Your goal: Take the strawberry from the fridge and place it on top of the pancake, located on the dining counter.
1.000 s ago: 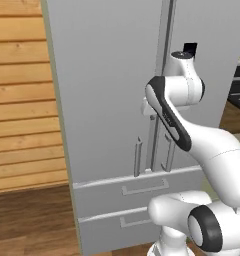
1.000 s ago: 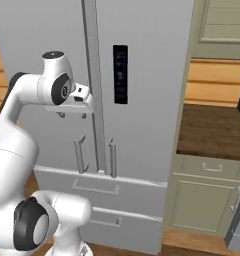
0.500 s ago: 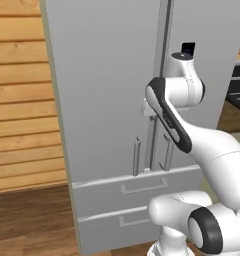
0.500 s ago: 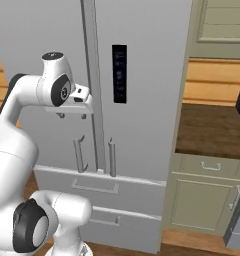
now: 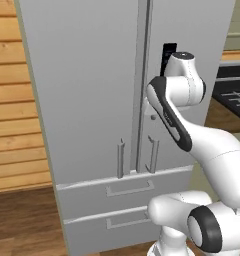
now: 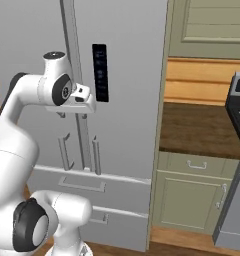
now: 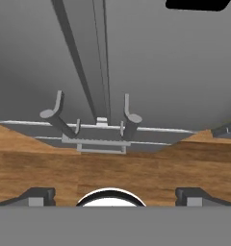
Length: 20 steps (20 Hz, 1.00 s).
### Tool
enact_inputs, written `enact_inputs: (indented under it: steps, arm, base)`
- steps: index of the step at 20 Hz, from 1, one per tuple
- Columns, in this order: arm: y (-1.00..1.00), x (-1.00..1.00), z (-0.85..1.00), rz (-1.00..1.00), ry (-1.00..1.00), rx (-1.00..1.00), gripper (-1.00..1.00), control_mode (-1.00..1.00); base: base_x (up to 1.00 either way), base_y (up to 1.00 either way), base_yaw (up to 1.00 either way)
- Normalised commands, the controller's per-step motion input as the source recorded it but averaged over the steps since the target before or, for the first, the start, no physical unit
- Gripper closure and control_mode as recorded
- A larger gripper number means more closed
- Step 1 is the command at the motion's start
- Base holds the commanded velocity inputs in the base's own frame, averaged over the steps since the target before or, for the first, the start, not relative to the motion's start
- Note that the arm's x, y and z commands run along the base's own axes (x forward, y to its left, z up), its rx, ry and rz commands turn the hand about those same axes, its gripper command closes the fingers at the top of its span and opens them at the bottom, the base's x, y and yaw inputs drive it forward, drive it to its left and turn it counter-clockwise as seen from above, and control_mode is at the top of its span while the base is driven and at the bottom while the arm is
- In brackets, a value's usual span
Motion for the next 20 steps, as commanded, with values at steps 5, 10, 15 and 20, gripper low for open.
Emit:
enact_inputs:
  steps: [5,10,15,20]
  arm:
    - [0.0,0.0,0.0,0.0,0.0,0.0,-1.0,1.0]
    - [0.0,0.0,0.0,0.0,0.0,0.0,-1.0,1.0]
    - [0.0,0.0,0.0,0.0,0.0,0.0,-1.0,-1.0]
    - [-0.09,0.14,-0.55,0.01,-0.07,0.02,-1.0,-1.0]
  base:
    - [-0.61,0.01,0.0]
    - [-0.41,0.04,0.0]
    - [-0.05,0.0,0.0]
    - [0.0,0.0,0.0]
